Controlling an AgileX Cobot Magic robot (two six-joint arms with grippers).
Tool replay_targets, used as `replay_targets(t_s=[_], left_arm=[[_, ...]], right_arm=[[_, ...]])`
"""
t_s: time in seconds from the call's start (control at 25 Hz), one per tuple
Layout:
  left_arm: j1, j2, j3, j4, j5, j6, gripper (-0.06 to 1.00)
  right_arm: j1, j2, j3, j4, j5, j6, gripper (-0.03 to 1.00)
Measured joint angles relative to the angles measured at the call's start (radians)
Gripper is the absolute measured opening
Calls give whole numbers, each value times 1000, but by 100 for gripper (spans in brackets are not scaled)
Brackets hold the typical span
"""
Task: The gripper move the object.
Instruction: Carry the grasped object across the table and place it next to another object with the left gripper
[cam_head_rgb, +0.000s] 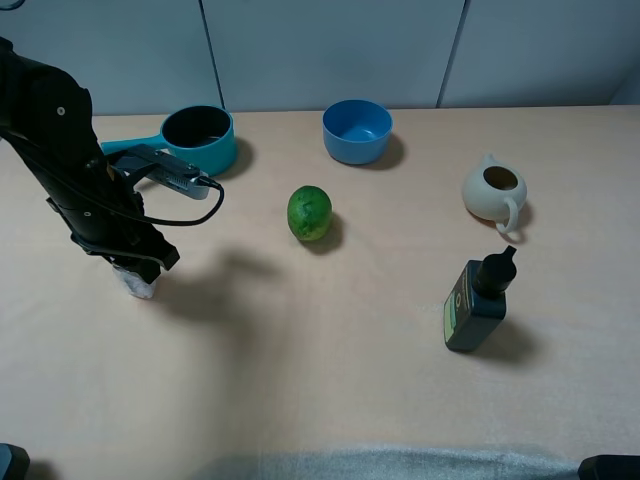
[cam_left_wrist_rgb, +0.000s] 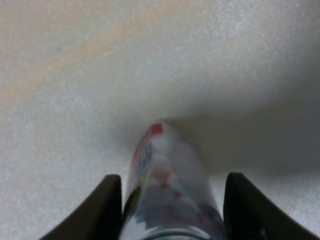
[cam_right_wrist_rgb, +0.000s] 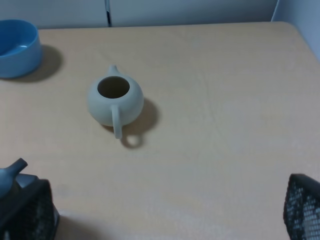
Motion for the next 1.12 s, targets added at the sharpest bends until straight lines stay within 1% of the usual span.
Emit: replay_targets(t_s=[0.24,0.56,0.88,1.12], left_arm=[[0,0,-3,0,10,-26,45],[0,0,-89,0,110,-29,45],[0,0,-165,-19,196,-30,45],[0,-40,-174,-37,210,-30,45]], right_arm=[[0,0,0,0,0,0,69],[0,0,0,0,0,0,69],[0,0,0,0,0,0,69],[0,0,0,0,0,0,69]])
